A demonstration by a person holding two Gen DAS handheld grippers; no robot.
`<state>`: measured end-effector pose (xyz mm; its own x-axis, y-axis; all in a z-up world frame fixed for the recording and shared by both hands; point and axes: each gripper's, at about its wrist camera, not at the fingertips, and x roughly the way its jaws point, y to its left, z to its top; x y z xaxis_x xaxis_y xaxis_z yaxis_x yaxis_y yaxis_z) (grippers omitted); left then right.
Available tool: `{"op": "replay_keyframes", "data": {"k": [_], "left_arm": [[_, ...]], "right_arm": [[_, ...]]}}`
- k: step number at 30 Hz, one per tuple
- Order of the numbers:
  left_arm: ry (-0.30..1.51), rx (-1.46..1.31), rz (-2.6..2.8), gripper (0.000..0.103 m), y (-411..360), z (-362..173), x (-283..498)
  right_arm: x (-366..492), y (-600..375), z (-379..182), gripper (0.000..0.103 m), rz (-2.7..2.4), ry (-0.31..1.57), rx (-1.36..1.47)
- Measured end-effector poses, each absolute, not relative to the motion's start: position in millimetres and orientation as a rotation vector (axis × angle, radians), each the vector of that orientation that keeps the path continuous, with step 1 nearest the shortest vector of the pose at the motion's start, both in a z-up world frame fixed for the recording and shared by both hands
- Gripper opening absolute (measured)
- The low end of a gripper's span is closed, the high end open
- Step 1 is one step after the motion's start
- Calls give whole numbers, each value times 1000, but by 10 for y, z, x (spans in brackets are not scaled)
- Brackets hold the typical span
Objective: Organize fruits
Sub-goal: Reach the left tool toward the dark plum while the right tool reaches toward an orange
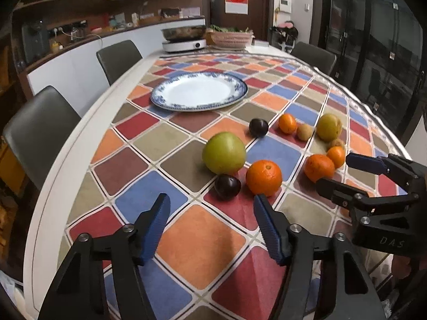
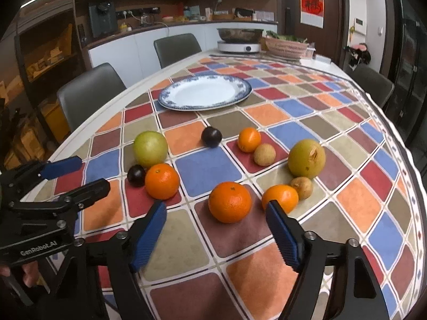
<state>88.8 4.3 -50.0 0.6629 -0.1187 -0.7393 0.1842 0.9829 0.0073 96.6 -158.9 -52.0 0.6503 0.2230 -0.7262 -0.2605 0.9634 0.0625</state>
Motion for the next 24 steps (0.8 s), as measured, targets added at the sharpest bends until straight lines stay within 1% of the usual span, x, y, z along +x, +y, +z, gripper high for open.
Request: {"op": "replay_keyframes", "data": {"k": [3,8,11,14,17,20,23,24], "left_arm": [[858,87,-189,53,32,-572,975],[894,89,-211,46,6,-664,1093],[905,95,-209,45,-10,-712,1145],[920,84,-219,44,-12,-750,1176],[924,88,-221,43,-22,-779,1207],[929,90,-225,40,-36,-790,1244],[928,91,-231,40,-47,-796,1285],[928,90,-233,40,-49,-799,1292]], "right_arm": [[1037,-1592,-594,72,276,840,-47],[1116,-1604,-681,70,277,871,-39],[1159,-1614,-721,70,273,885,-30],[1191,-1611,-754,65,277,897,-29],[1219,-1607,-783,65,282,909,-24],[1236,-1610,-798,65,280,913,-21],[1261,-1607,-810,61,281,918,-19],[1269,-1610,-815,60,282,921,-17]]}}
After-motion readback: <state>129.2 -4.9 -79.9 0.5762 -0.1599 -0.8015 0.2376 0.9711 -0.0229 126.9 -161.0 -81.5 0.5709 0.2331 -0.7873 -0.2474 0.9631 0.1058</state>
